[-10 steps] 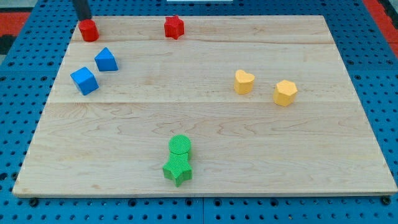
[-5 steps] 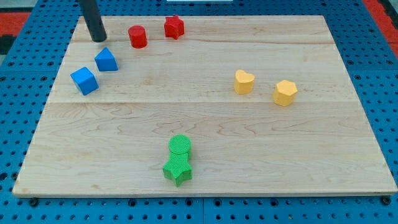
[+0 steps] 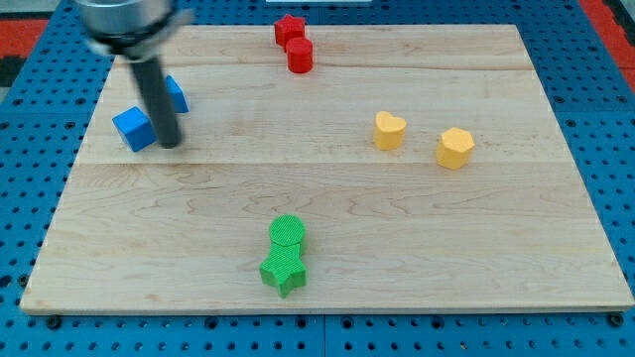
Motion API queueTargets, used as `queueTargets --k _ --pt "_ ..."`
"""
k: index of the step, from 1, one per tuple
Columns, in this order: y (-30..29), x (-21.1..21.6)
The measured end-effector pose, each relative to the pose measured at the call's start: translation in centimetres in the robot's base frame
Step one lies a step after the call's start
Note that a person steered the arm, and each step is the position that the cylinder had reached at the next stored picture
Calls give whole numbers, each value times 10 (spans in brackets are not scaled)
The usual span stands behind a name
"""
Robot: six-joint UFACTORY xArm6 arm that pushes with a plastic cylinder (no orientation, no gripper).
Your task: Move the red blocks to the center of the board
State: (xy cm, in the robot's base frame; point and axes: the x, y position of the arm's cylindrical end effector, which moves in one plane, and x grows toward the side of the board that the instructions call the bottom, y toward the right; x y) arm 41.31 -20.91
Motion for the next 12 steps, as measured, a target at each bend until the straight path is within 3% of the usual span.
queueTargets --k 1,2,3,4,5,8,10,11,12 --pt "3 -45" --pt "91 -54" --pt "103 -90" --pt "70 -162" --pt "76 -203" --pt "137 -220" --pt "193 -192" --pt "157 -209" --pt "199 -219"
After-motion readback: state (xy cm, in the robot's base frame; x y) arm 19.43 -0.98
